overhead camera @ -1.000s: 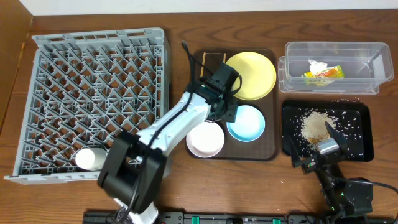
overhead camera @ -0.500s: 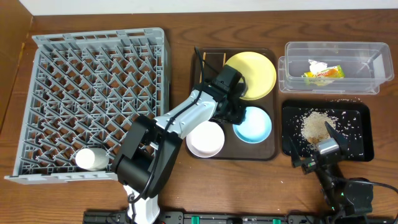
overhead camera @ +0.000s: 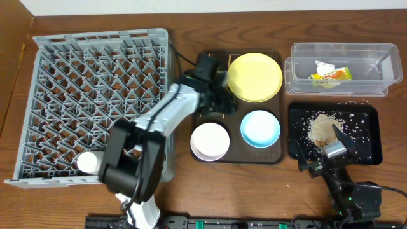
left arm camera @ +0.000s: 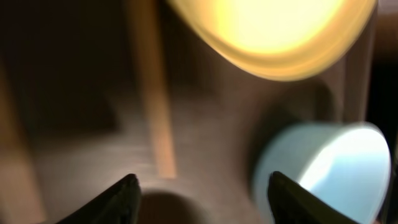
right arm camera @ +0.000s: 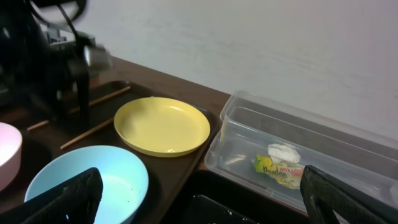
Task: Sort waste into correct bins and load items into the dishwasher
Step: 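Reach the left gripper to a wooden chopstick on the brown tray and grasp it, then lift the chopstick and stand it upright in the dish rack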
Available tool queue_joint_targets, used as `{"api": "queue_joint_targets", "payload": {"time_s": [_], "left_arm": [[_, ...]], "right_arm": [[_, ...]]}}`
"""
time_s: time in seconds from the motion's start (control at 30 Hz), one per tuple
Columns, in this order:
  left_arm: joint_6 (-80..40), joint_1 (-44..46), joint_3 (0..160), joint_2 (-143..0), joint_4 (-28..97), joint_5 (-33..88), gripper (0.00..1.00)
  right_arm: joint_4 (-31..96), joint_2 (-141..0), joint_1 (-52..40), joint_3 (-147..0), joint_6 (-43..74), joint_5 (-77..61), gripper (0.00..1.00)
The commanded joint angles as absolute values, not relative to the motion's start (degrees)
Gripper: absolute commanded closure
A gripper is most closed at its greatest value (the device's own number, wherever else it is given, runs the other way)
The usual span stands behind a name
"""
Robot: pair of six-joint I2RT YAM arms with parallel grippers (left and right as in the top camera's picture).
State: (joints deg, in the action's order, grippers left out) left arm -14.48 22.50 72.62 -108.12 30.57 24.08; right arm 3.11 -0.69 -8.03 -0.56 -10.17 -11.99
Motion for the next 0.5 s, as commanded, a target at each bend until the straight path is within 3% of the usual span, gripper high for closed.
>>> {"api": "queue_joint_targets", "payload": {"time_s": [0.0,0.17,0.47], "left_arm": [[-15.5,21.6,73.9,-105.5,30.3,13.4,0.4],[-15.1,23.0,73.8,-108.2,29.4,7.9,0.5],[-9.9,27.9,73.8,-112.1,23.4,1.8,0.52]], "right_arm": [[3.0,-0.4,-7.2,-0.3,-10.8,-12.3,0.01],[3.0,-0.4,-7.2,-0.3,-10.8,-12.3,0.01],[3.0,-0.4,-7.2,-0.3,-10.8,-12.3,0.01]]}}
